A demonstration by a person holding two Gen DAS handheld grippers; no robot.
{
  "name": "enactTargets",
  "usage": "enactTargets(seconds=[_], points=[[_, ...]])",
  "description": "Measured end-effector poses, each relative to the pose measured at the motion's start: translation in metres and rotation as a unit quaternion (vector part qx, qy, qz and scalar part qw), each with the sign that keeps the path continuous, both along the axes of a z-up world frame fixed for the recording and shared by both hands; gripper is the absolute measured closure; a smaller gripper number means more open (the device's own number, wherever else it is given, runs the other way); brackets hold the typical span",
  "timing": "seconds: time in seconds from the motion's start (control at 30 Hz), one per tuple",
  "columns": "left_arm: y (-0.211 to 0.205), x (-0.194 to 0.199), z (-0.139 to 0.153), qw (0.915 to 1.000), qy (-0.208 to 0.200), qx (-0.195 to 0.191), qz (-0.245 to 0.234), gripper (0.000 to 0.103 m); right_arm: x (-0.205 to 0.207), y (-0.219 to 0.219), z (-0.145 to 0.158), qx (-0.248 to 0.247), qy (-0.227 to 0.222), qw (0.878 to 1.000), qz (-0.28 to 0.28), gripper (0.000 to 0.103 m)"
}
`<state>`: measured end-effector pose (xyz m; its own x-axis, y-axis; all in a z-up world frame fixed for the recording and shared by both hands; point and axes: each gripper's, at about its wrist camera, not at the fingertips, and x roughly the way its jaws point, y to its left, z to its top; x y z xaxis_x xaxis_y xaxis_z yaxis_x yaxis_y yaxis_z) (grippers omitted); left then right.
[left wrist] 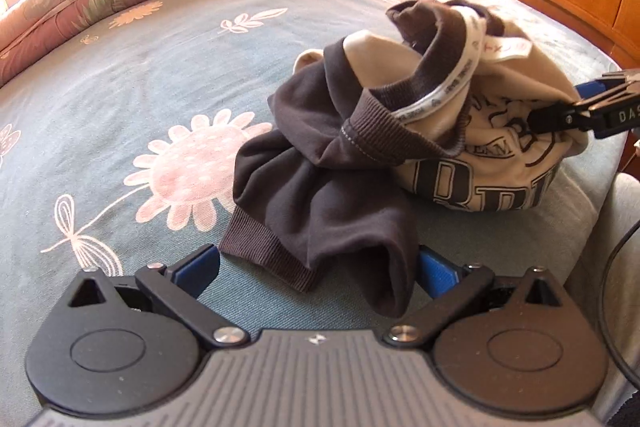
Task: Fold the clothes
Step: 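Move both grippers down onto the sweatshirt toward its brown collar, then grasp the brown collar with the left gripper while the right gripper grasps the collar too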
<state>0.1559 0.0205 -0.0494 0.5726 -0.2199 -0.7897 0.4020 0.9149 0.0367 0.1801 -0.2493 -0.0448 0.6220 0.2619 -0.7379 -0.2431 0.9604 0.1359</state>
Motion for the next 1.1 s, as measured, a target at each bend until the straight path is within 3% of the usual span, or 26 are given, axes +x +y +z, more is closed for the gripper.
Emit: enactTargets(seconds=[0.07, 0.13, 0.2, 0.37, 0.47, 0.57, 0.9, 1.1], points=[[-0.003, -0.007, 0.008, 0.9998, -0.016, -0.010, -0.007, 0.006, -0.006, 0.001, 0.005, 0.001, -0.005, 1.000, 0.002, 0.000], [-0.011, -0.011, 0.010, 0.9994, -0.028, -0.010, -0.016, 0.018, -0.012, 0.002, 0.009, 0.001, -0.010, 1.000, 0.003, 0.000], [-0.016, -0.010, 0.008, 0.9994, -0.026, -0.007, -0.020, 0.040, -0.018, 0.003, 0.014, 0.002, -0.015, 1.000, 0.005, 0.000], [-0.025, -0.006, -0.004, 0.9998, -0.004, -0.005, -0.018, 0.065, -0.034, 0.002, 0.025, 0.002, -0.025, 1.000, 0.004, 0.000], [-0.024, -0.009, -0.006, 0.9999, -0.002, -0.001, -0.016, 0.086, -0.041, 0.001, 0.028, 0.001, -0.027, 1.000, 0.001, 0.000], [-0.014, -0.010, -0.001, 0.9999, -0.003, -0.016, -0.005, 0.087, -0.046, 0.001, 0.028, -0.002, -0.026, 1.000, -0.002, 0.000], [0.002, -0.014, -0.006, 0.9975, 0.025, -0.065, 0.013, 0.063, -0.049, 0.015, 0.024, 0.008, -0.019, 1.000, 0.020, 0.000], [-0.002, -0.004, -0.016, 0.9951, 0.029, -0.091, 0.026, 0.063, -0.050, 0.020, 0.022, 0.003, -0.015, 1.000, 0.026, 0.000]])
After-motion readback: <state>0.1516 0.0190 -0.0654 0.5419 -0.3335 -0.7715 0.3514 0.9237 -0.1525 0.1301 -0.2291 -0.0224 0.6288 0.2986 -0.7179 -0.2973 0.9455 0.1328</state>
